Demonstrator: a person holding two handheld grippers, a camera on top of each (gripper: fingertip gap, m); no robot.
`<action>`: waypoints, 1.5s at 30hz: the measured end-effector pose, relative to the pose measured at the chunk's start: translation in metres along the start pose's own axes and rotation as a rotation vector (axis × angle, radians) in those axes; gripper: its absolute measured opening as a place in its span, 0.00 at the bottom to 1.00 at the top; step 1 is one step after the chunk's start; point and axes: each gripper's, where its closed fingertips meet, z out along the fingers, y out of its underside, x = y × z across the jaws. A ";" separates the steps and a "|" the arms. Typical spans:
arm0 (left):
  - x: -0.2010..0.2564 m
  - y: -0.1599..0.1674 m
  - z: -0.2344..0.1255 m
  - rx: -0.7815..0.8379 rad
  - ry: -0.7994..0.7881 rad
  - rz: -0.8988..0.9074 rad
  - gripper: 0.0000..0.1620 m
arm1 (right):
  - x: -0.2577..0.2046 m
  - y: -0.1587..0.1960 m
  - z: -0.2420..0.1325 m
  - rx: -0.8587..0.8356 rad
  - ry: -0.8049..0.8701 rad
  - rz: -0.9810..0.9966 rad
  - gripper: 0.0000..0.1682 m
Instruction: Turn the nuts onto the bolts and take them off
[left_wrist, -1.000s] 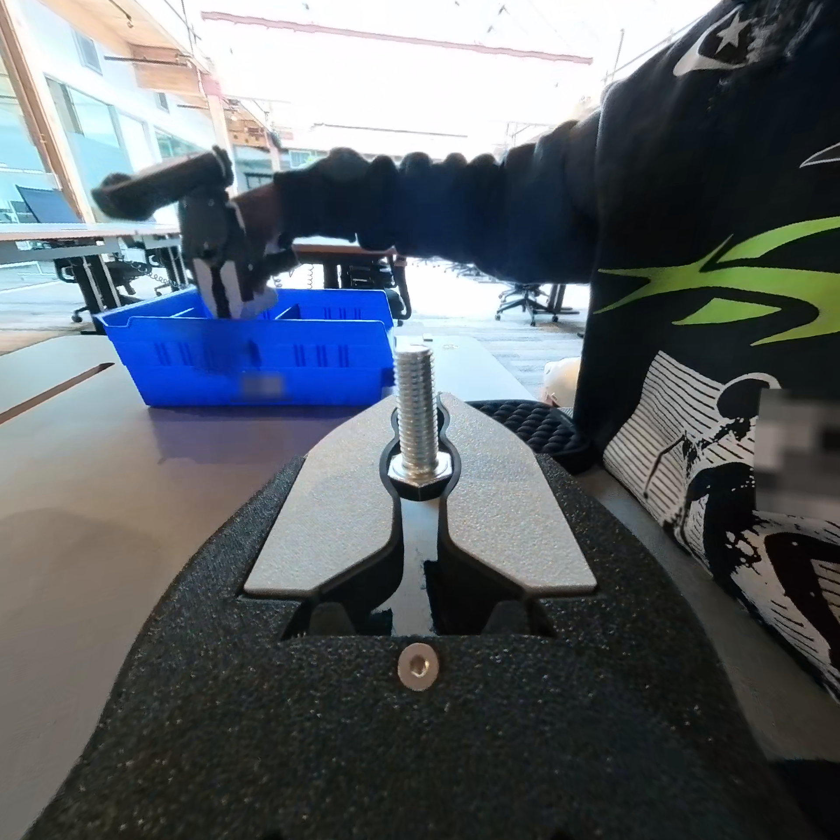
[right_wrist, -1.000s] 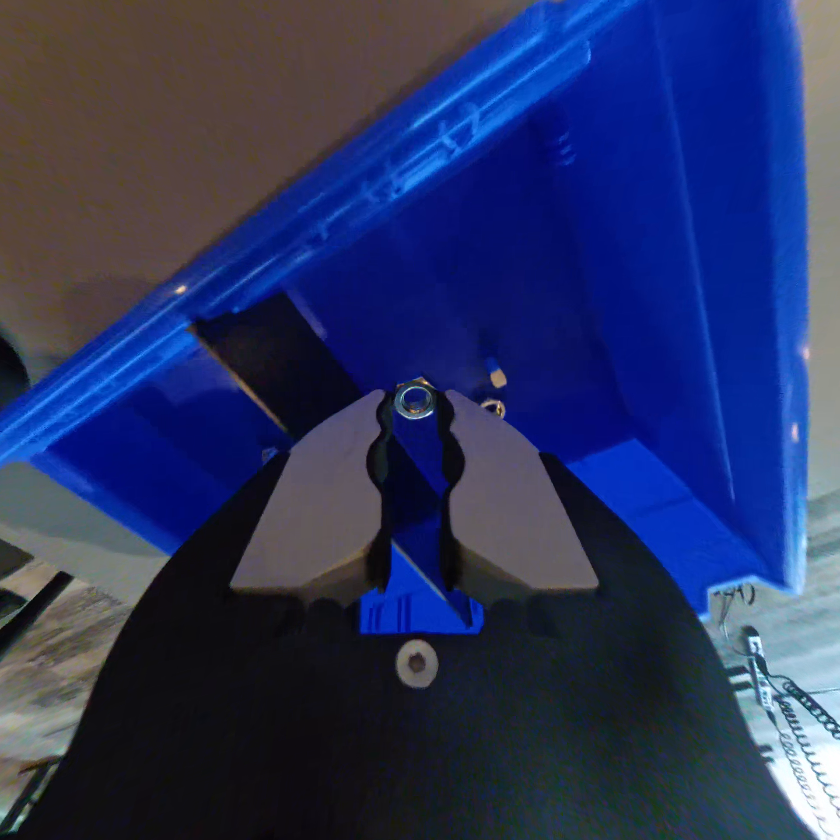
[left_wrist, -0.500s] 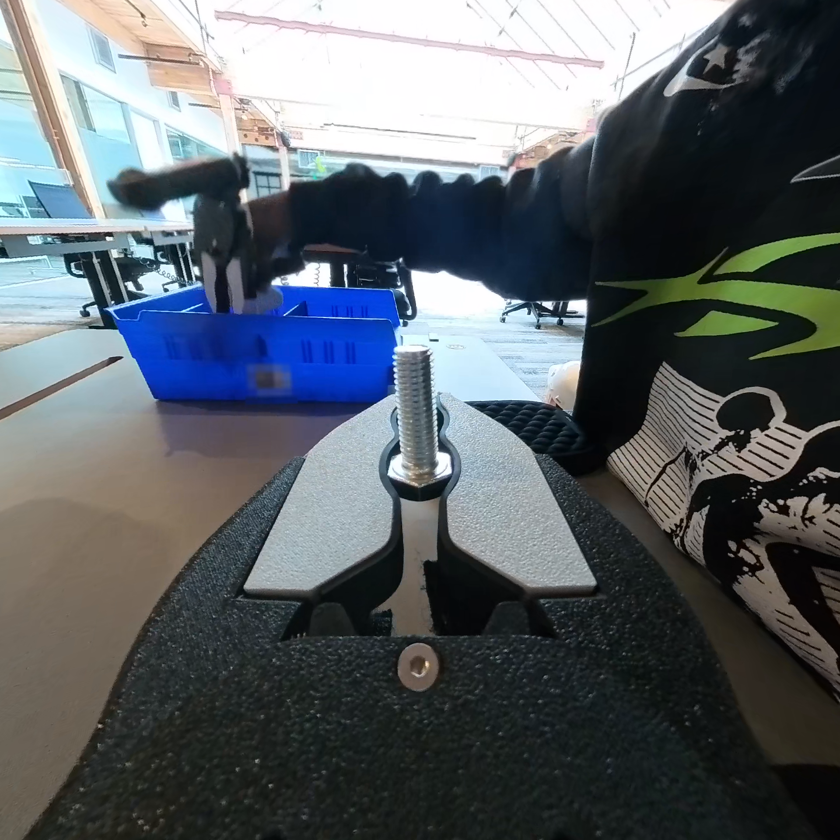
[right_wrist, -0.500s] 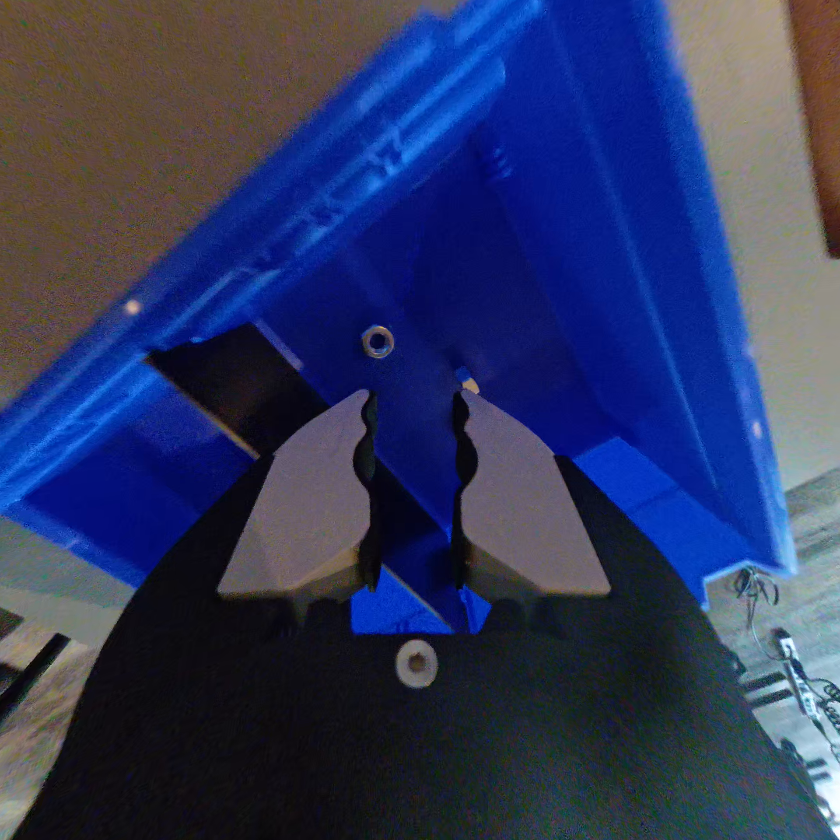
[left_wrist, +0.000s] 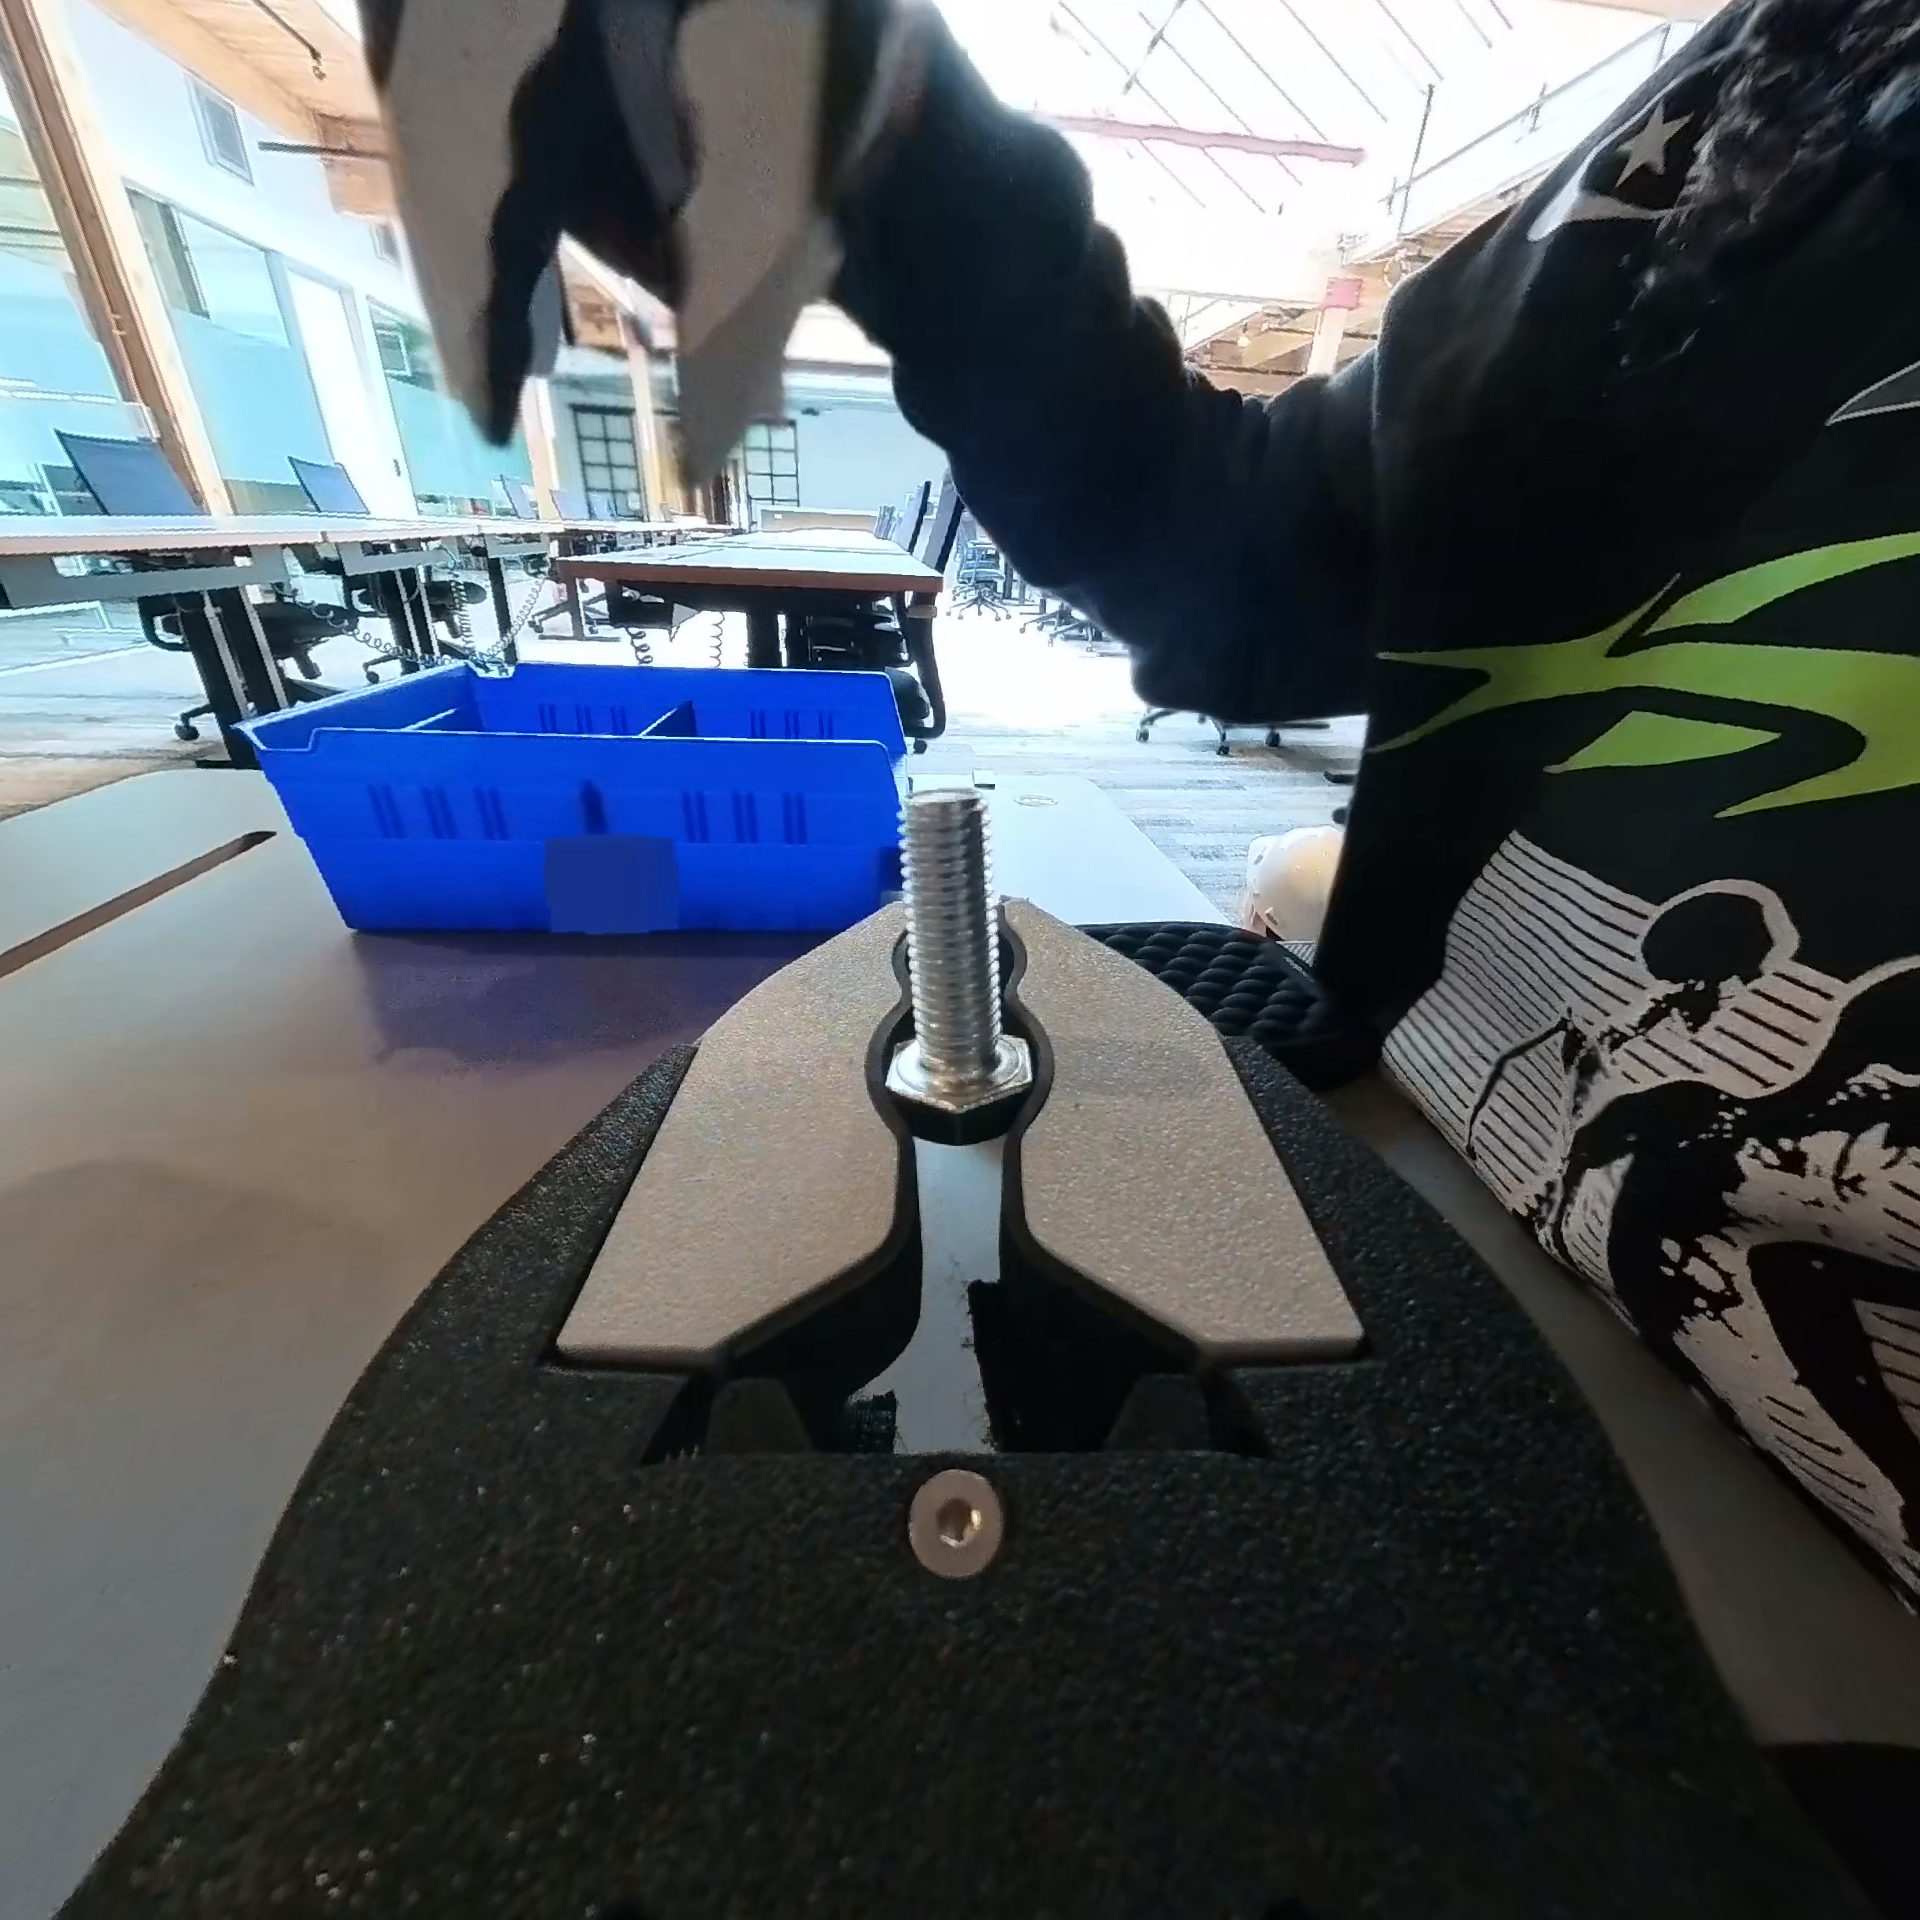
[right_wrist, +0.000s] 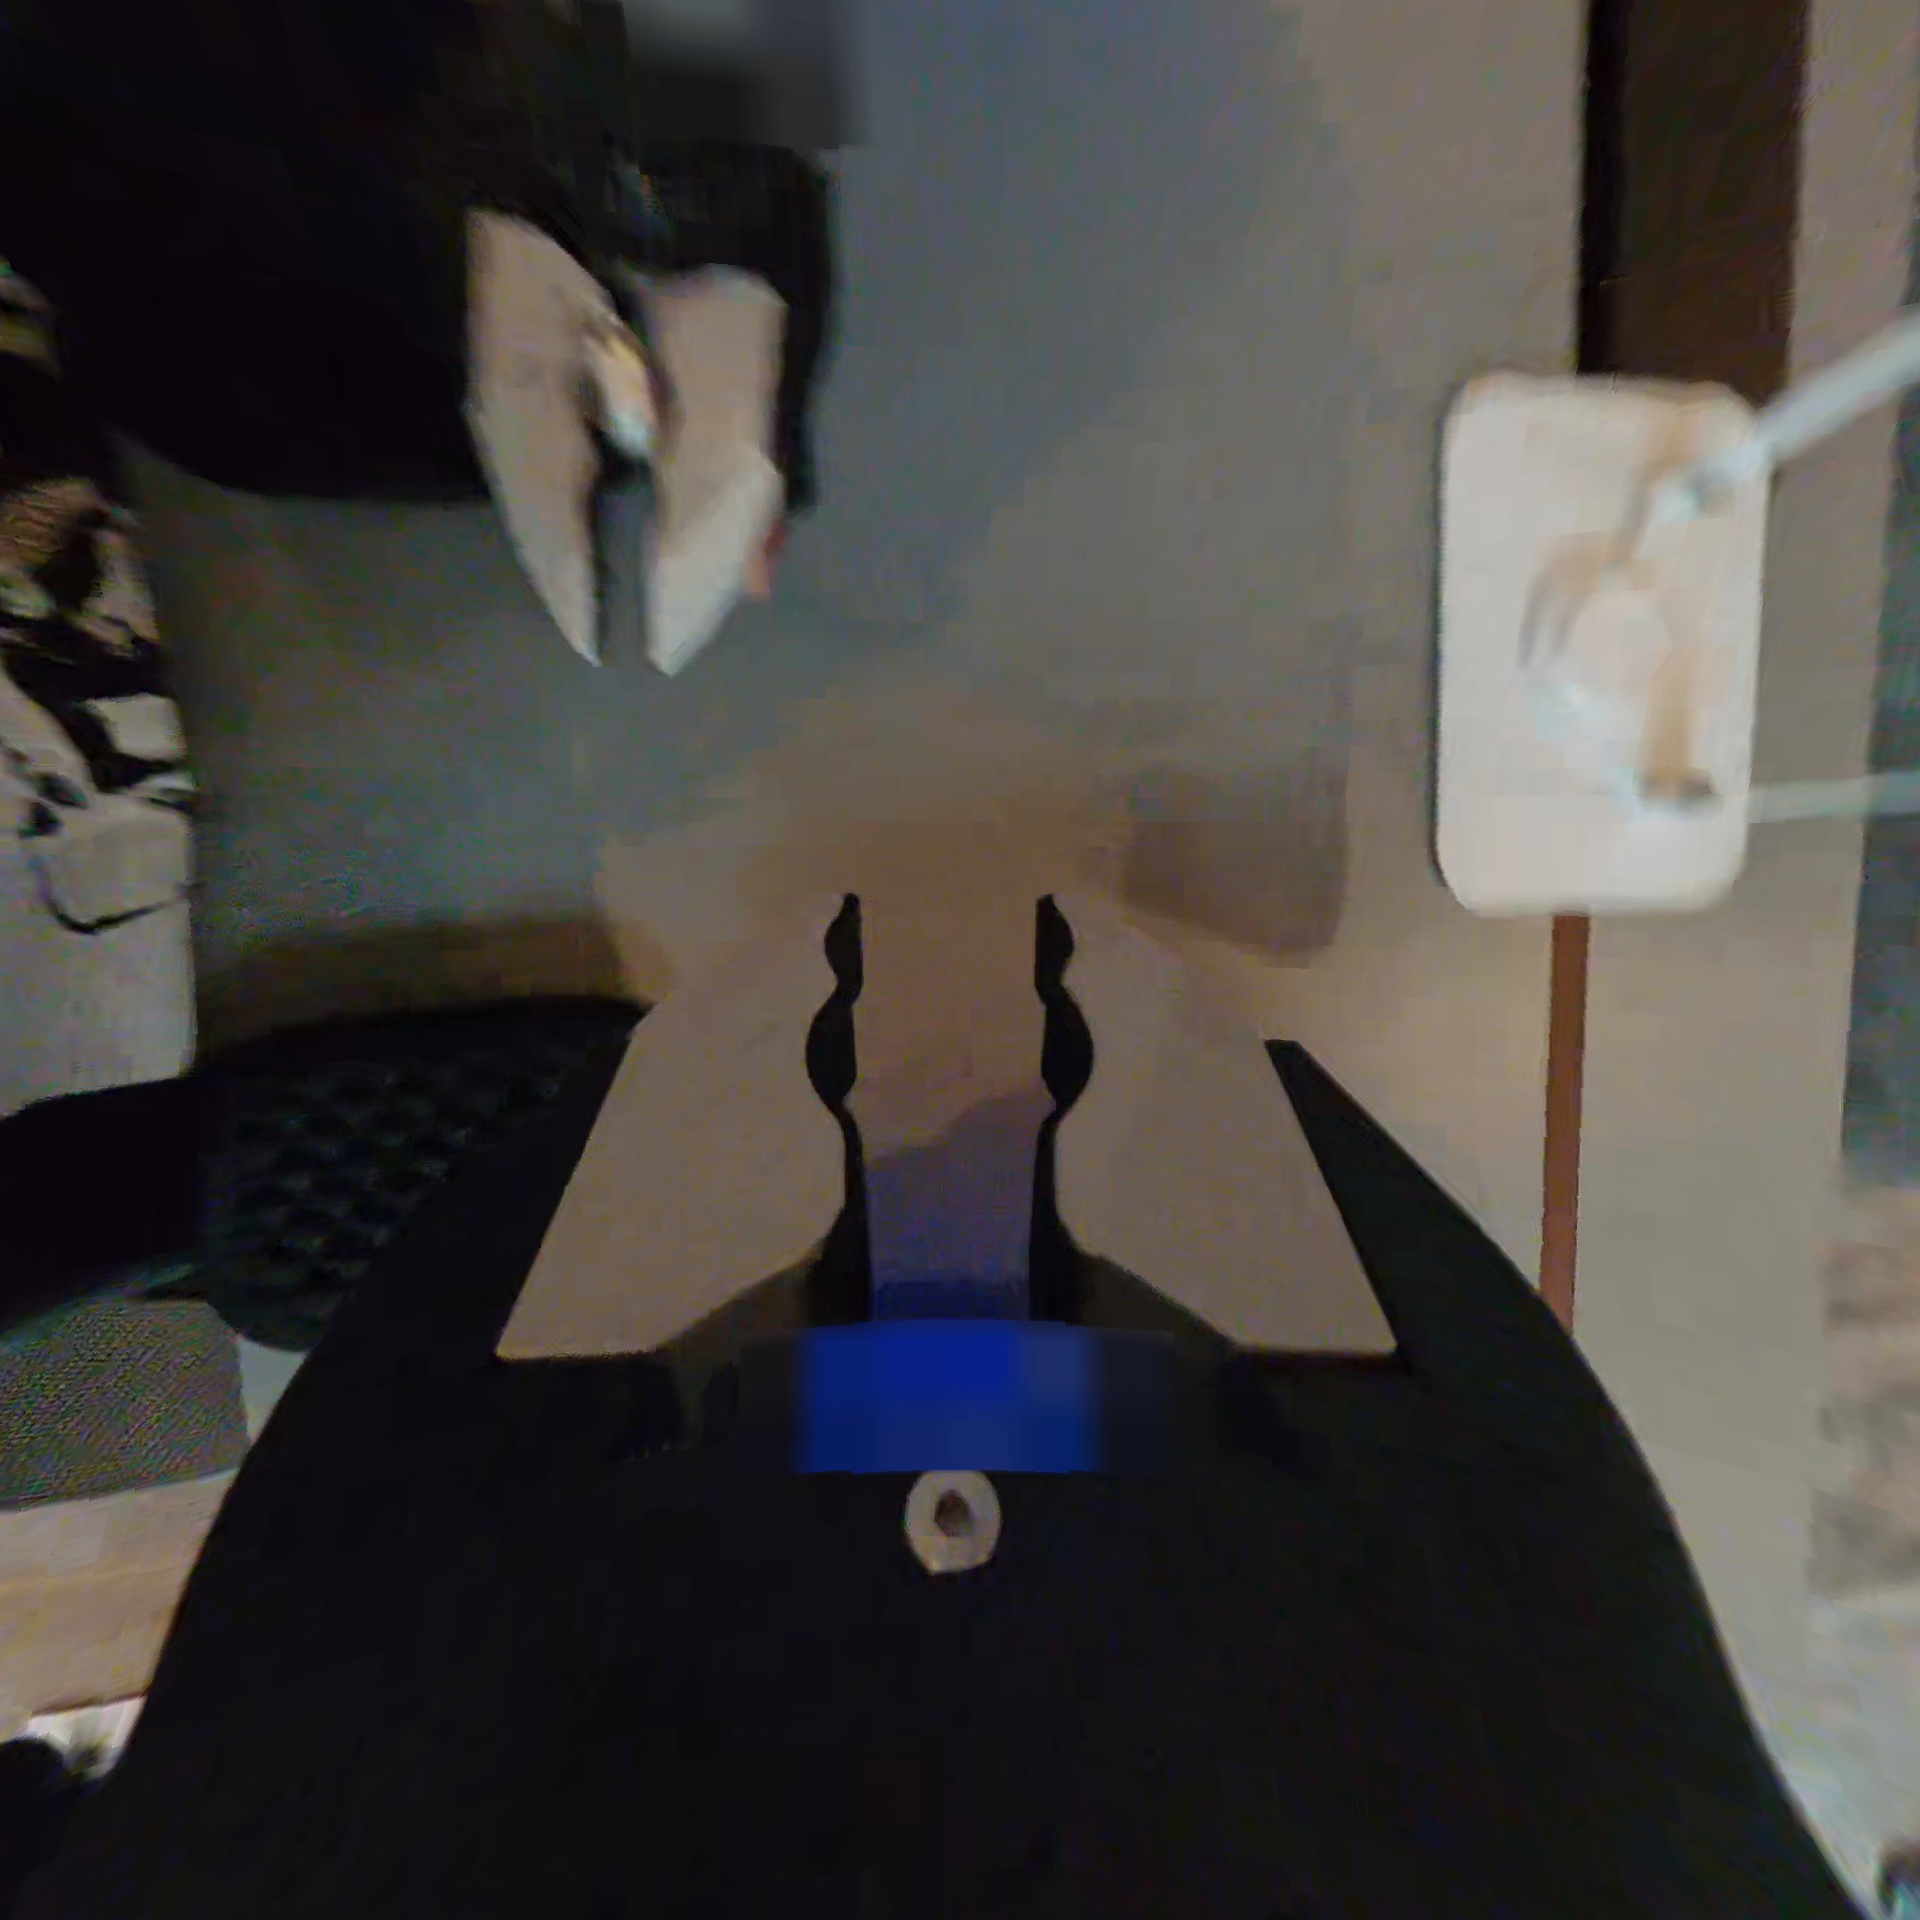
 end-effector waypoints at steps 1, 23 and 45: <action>0.000 0.000 0.000 -0.001 0.001 0.002 0.07 | -0.012 -0.018 0.006 0.023 -0.033 -0.047 0.19; 0.004 -0.003 0.001 -0.002 0.012 0.024 0.07 | -0.073 -0.084 0.082 -0.106 -0.258 -0.384 0.05; -0.017 0.002 0.004 -0.024 -0.152 0.053 0.45 | -0.038 -0.003 0.000 -0.226 -0.032 -0.166 0.05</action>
